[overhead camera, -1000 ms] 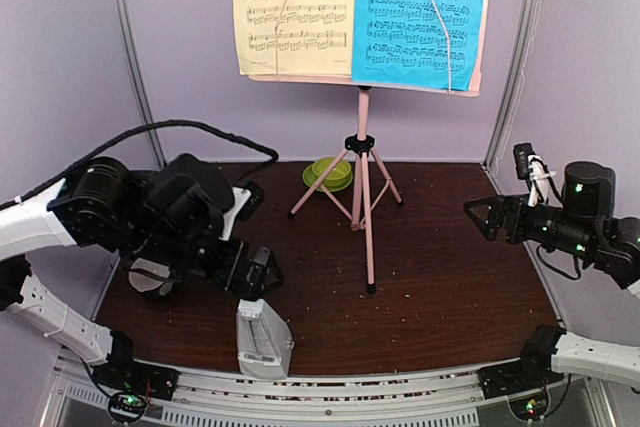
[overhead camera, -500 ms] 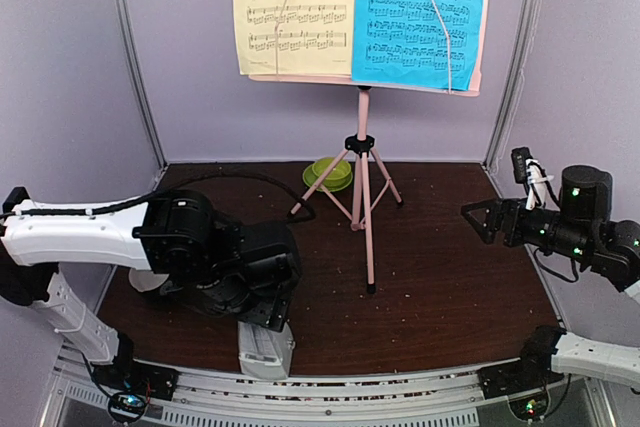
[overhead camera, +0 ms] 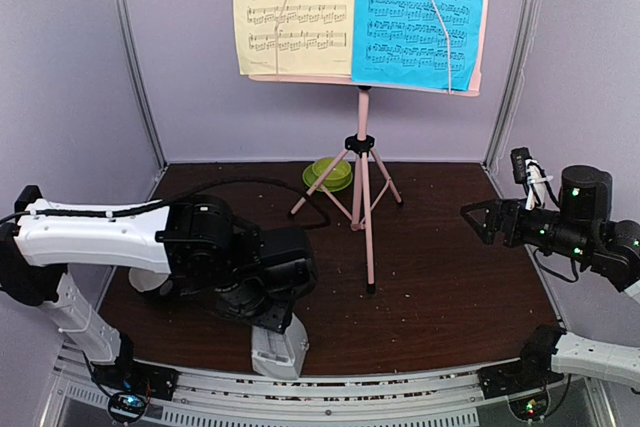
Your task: Set up the instrument practice props
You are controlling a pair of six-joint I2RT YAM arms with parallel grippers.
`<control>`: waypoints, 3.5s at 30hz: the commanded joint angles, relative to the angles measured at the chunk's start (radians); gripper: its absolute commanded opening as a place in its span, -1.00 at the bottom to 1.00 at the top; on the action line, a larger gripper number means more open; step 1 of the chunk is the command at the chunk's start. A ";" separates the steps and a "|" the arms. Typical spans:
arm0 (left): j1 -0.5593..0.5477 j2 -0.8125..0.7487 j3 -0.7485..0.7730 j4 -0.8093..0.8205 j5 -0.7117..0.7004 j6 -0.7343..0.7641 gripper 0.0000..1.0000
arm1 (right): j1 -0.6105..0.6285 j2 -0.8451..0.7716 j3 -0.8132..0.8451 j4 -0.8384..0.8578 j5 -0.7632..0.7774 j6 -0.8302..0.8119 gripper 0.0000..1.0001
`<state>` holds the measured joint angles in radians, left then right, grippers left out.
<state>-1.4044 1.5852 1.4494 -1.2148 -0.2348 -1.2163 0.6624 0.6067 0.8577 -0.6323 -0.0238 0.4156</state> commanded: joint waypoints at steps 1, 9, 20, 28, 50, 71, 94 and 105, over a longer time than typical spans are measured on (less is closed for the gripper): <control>-0.008 0.061 0.166 0.007 -0.063 0.138 -0.27 | 0.005 -0.008 0.005 0.017 0.000 0.000 1.00; 0.010 0.277 0.488 -0.029 -0.109 0.401 -0.27 | 0.005 -0.008 0.009 0.028 -0.001 -0.014 1.00; 0.113 0.368 0.566 0.128 0.087 0.721 -0.10 | 0.006 -0.003 -0.025 0.069 -0.039 0.002 1.00; 0.138 0.403 0.592 0.141 0.157 0.924 0.11 | 0.013 0.028 -0.047 0.115 -0.079 0.011 1.00; 0.199 0.400 0.621 -0.034 -0.068 0.339 -0.19 | 0.070 0.164 -0.055 0.251 -0.144 0.035 1.00; 0.222 0.416 0.627 -0.019 -0.176 0.018 0.69 | 0.292 0.255 -0.019 0.278 0.131 0.141 1.00; 0.525 -0.475 -0.260 0.429 -0.078 0.320 0.96 | 0.637 0.891 0.514 -0.004 0.644 0.600 1.00; 0.576 -0.488 -0.316 0.467 0.096 0.443 0.96 | 0.605 1.208 0.750 -0.122 0.589 0.676 0.98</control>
<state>-0.8406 1.1030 1.1381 -0.8043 -0.2104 -0.8452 1.2942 1.7710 1.5818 -0.6872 0.5652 1.0340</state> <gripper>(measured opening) 0.978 0.999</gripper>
